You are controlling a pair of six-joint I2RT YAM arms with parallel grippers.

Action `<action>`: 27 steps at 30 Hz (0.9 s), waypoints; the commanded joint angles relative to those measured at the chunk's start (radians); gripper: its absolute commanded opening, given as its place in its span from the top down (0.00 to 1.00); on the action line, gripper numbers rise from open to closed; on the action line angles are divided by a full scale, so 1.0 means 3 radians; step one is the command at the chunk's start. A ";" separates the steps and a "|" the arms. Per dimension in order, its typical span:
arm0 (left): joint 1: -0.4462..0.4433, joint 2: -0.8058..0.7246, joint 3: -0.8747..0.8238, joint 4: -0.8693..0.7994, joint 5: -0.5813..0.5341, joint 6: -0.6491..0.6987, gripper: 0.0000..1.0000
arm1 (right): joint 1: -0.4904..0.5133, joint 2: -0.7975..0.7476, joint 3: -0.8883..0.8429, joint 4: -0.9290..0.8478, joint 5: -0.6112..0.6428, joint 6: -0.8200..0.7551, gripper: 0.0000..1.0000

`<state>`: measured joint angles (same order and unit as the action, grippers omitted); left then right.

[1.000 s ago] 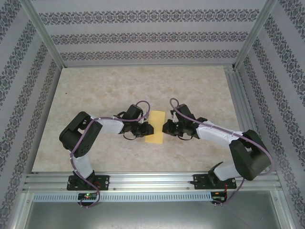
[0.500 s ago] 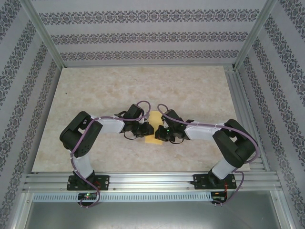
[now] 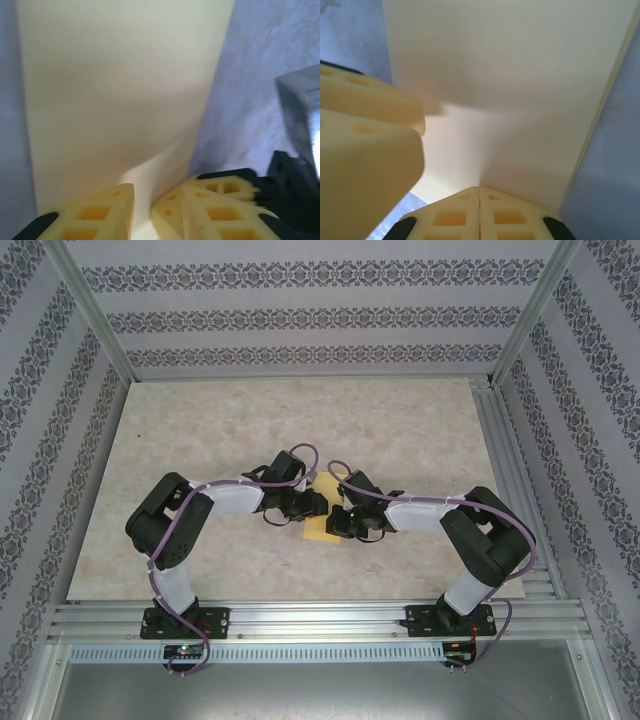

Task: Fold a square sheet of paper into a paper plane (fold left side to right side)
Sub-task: Hold the square sheet of paper at the center of the table, then first fold the square sheet of paper in half at the center of the table.

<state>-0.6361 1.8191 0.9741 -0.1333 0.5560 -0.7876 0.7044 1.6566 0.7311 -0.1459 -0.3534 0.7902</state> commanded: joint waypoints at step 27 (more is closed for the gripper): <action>0.0340 0.0654 0.0540 0.0107 0.0019 0.0422 0.75 | -0.0026 0.0164 -0.0128 -0.0504 0.0234 -0.0208 0.93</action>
<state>-0.5552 1.9827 1.1206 -0.1417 0.5812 -0.6895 0.6983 1.6566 0.7311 -0.1528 -0.3569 0.7563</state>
